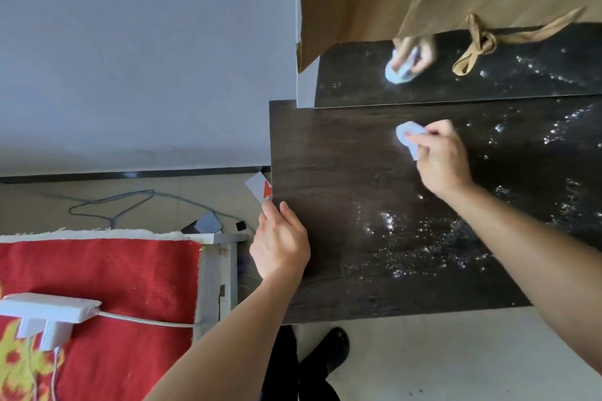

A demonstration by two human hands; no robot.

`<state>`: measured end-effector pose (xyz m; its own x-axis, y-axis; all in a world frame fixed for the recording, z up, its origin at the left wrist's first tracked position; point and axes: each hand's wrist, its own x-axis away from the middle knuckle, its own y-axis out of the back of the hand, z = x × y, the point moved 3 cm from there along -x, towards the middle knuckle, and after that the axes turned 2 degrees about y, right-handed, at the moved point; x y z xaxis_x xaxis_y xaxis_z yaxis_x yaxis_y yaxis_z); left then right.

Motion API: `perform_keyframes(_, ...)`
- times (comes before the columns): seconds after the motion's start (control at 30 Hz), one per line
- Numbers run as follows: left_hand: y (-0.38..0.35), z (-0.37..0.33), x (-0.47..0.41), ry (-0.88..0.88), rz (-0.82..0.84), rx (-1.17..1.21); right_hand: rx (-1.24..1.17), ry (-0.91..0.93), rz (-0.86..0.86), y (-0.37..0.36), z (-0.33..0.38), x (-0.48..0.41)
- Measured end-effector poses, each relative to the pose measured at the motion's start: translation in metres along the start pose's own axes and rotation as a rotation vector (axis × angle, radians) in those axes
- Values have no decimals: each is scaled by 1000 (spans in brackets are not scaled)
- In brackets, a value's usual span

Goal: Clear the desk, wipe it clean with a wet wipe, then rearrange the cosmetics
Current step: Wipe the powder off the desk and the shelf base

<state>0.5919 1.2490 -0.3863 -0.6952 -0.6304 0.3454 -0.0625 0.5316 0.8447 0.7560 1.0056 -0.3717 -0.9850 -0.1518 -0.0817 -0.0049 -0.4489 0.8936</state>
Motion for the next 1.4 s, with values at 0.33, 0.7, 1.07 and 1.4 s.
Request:
perform_keyframes(0.33,3,-3,3,18,17,4,63,398,209,-7,53,79)
perform_keyframes(0.7,4,-1,3,9,32,24,-14,389,255,-14,70,77)
perform_keyframes(1.07,2,1,2,-13,6,46,-35,650,448,-8,85,134)
perform_keyframes(1.4,4,2,3,-14,15,45,-130,637,437,-8,99,190)
